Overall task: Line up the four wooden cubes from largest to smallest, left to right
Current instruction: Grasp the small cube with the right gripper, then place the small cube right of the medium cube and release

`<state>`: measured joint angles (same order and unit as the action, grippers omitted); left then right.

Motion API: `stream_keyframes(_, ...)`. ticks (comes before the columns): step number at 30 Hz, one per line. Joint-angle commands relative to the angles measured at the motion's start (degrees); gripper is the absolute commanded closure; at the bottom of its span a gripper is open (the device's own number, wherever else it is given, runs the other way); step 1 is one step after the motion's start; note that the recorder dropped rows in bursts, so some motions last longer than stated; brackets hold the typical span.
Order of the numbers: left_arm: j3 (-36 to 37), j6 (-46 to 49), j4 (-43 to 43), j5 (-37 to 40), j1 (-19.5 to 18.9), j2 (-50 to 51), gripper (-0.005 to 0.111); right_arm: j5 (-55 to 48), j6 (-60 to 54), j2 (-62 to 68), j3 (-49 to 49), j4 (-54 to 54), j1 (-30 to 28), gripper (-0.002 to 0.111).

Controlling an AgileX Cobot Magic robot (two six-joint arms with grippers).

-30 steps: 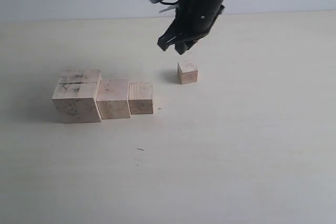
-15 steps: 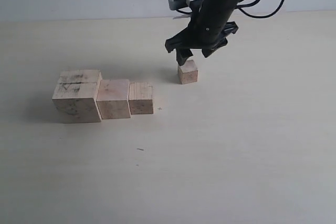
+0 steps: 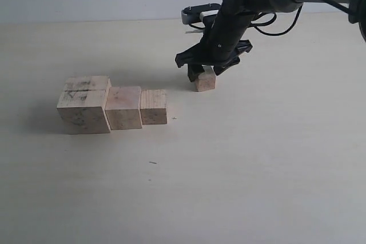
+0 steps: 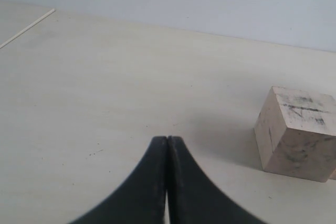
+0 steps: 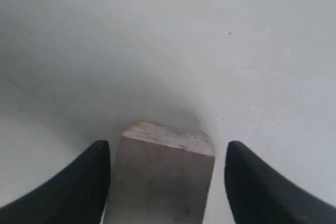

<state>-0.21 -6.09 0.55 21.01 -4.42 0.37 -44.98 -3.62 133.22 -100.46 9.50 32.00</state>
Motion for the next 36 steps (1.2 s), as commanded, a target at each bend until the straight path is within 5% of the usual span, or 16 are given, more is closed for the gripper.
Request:
stream_keyframes(1, 0.21, -0.14, 0.13, -0.76, -0.09, -0.37, 0.107, -0.68, 0.20, 0.34, 0.13, 0.36, -0.01, 0.064)
stream_keyframes(11, 0.21, -0.14, 0.13, -0.76, -0.09, -0.37, 0.107, -6.76, -12.08, -3.50, 0.13, -0.24, -0.01, 0.108)
stream_keyframes(22, 0.21, -0.14, 0.13, -0.76, -0.09, -0.37, 0.107, -23.29, -63.91, -4.44, 0.13, 18.63, -0.01, 0.108)
stream_keyframes(36, 0.21, -0.14, 0.13, -0.76, -0.09, -0.37, 0.107, -21.88, -79.42, -1.27, 0.13, 20.36, 0.91, 0.108)
